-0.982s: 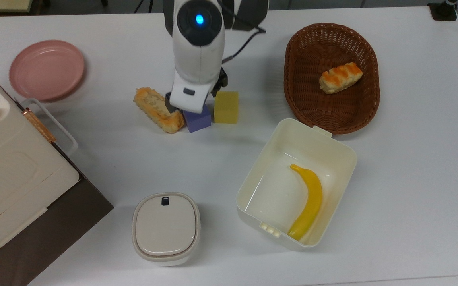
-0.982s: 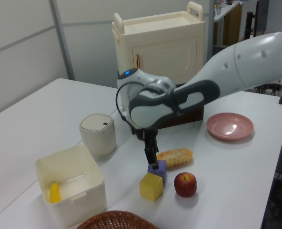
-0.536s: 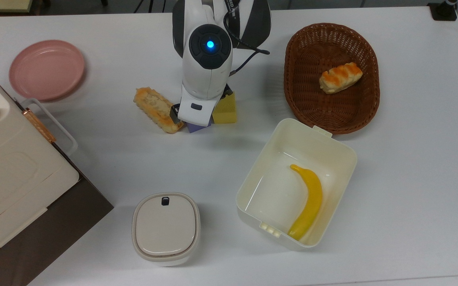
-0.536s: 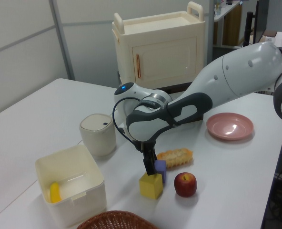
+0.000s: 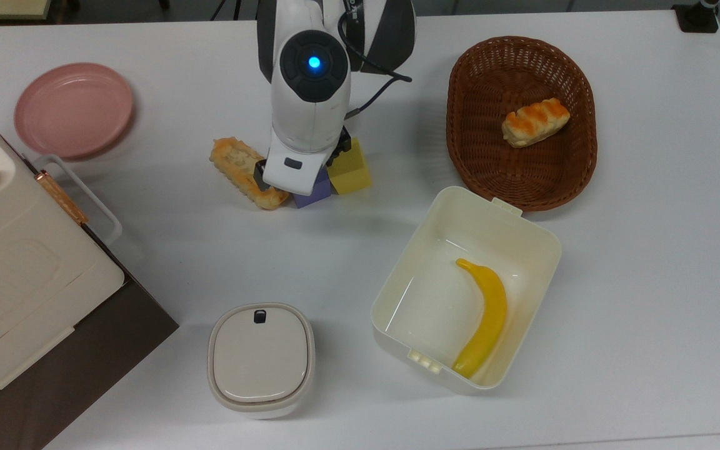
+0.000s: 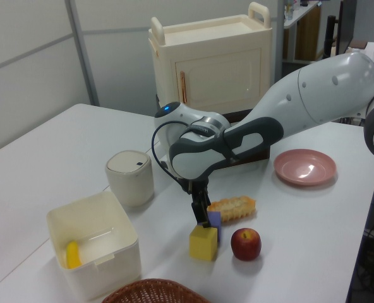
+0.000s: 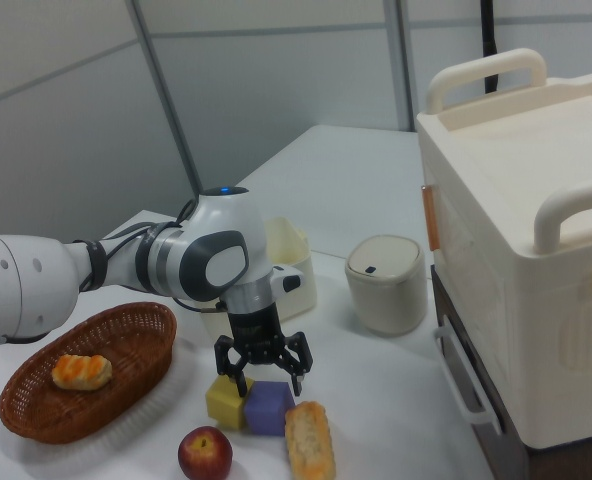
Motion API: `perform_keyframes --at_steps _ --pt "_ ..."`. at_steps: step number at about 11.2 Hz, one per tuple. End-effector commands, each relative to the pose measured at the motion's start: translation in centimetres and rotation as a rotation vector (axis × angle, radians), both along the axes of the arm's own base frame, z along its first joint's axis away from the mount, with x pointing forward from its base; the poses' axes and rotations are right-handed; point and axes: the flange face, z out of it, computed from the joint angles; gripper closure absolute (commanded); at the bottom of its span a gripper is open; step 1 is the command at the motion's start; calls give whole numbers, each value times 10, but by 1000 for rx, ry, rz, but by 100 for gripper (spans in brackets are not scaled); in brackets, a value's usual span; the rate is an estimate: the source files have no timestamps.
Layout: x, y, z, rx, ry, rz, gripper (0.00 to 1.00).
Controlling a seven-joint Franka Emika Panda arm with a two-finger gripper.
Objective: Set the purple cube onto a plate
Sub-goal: 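Close the gripper on the purple cube and lift it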
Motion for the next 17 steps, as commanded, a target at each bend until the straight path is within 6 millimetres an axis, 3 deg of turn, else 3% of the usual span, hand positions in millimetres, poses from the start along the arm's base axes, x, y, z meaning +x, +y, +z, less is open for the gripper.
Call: perform_keyframes --at_steps 1,6,8,10,12,13,15,16,17 --pt "-6 -6 7 -10 20 -15 0" --pt "-7 0 -3 -13 30 -11 0" --pt "-6 0 -4 -17 27 -10 9" --pt "-6 3 -8 -17 32 -9 28" --pt "-6 4 -14 -18 41 -7 38" --pt "-7 4 -12 -18 43 -10 45" --pt "-8 -2 7 -26 17 -73 45" --pt "-14 -11 25 -33 15 -94 45" --pt "-20 -38 43 -35 26 -130 45"
